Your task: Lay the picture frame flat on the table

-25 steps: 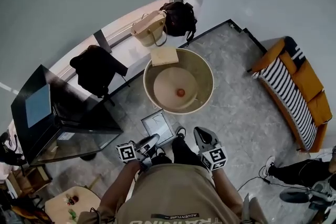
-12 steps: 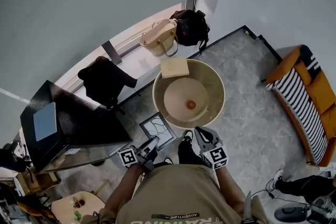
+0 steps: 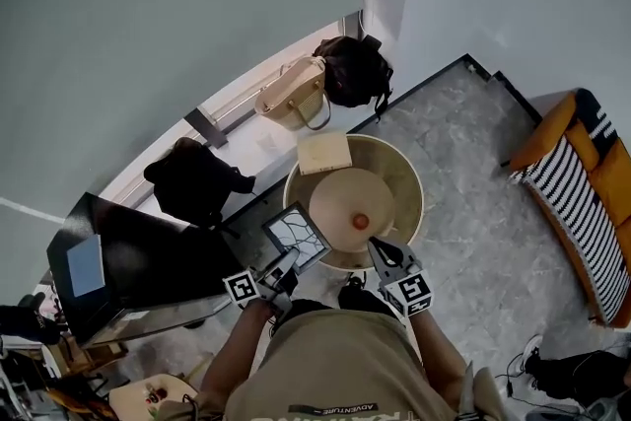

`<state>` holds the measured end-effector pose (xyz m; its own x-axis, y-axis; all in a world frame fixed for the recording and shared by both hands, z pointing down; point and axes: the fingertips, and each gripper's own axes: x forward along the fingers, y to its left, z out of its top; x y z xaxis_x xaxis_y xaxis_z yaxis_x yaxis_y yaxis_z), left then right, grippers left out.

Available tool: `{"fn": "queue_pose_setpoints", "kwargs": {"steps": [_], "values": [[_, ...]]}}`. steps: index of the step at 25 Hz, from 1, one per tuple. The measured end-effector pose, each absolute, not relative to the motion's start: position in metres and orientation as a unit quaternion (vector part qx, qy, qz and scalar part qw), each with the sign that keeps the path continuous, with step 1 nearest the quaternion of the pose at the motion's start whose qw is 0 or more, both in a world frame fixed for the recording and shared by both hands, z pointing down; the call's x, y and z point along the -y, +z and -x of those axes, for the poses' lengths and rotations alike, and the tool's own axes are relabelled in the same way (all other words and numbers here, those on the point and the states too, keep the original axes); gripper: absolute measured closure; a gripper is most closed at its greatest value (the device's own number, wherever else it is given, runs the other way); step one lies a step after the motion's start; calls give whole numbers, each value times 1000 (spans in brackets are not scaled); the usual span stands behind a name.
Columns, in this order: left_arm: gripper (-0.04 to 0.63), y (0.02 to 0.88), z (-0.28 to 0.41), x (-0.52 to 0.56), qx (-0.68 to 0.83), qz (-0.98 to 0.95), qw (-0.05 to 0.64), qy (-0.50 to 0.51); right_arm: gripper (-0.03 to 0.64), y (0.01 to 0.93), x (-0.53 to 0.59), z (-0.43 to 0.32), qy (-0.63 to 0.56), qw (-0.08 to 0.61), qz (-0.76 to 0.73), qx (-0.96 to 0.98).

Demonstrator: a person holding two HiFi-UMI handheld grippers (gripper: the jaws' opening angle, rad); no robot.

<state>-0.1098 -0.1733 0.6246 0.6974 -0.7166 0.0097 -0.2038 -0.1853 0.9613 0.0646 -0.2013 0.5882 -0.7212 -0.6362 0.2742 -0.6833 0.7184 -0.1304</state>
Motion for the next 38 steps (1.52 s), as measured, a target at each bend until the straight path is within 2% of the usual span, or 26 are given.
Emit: {"fn": "queue_pose_setpoints", "kwargs": {"steps": [8, 16, 24, 31, 38], "values": [[547, 692, 109, 222, 330, -683, 616, -213, 609, 612, 230, -80, 194, 82, -371, 904], [548, 817, 134, 263, 345, -626, 669, -205, 609, 654, 231, -54, 223, 133, -360, 896], [548, 929, 161, 296, 360, -582, 701, -199, 609, 680, 246, -21, 237, 143, -380, 882], [548, 979, 170, 323, 354, -577, 710, -194, 609, 711, 237, -16, 264, 173, -392, 864], [547, 1016, 169, 348, 346, -576, 721, -172, 609, 734, 242, -5, 278, 167, -410, 852]]}}
